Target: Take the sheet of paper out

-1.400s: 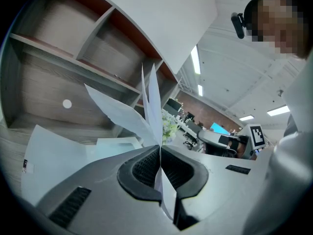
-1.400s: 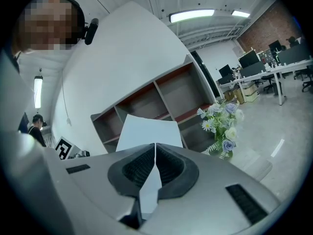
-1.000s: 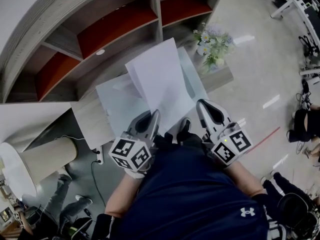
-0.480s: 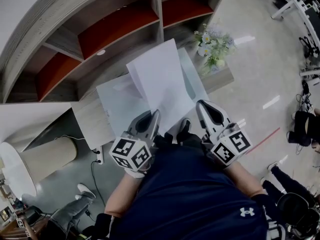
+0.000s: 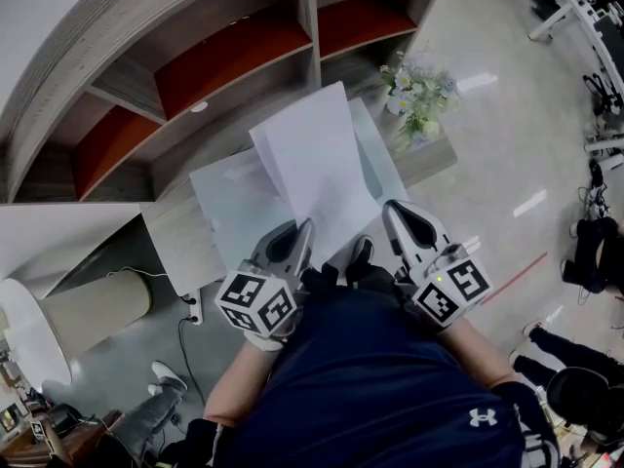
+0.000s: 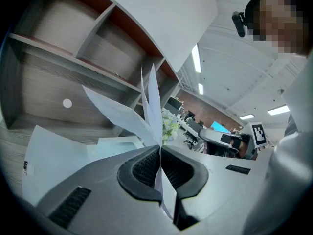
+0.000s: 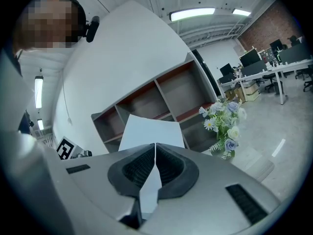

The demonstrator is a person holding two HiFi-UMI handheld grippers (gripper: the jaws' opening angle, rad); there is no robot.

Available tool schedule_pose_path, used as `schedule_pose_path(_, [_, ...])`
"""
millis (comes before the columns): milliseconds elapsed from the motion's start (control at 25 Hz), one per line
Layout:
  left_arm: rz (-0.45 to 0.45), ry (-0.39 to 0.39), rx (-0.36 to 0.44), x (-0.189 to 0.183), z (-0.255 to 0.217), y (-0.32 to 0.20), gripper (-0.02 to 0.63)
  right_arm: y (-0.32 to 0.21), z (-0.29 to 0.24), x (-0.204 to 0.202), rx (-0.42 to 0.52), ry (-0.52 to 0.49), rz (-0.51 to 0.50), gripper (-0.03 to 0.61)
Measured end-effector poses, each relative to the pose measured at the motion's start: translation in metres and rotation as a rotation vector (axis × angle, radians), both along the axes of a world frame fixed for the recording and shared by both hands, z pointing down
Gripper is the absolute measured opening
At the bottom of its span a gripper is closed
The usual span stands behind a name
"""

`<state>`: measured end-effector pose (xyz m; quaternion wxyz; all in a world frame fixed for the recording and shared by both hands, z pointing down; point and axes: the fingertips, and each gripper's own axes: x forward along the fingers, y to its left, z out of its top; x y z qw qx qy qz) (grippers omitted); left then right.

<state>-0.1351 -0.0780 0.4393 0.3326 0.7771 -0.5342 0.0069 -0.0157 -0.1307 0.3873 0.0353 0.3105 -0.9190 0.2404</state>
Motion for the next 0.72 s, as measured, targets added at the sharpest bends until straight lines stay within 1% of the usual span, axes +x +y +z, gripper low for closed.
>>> schedule_pose_path(720, [0.003,-0.010,0.002,-0.0028,0.0003,-0.0014,0.018,-0.0006,-0.0013,-0.0027,-0.001,-0.009,-0.012,0.017])
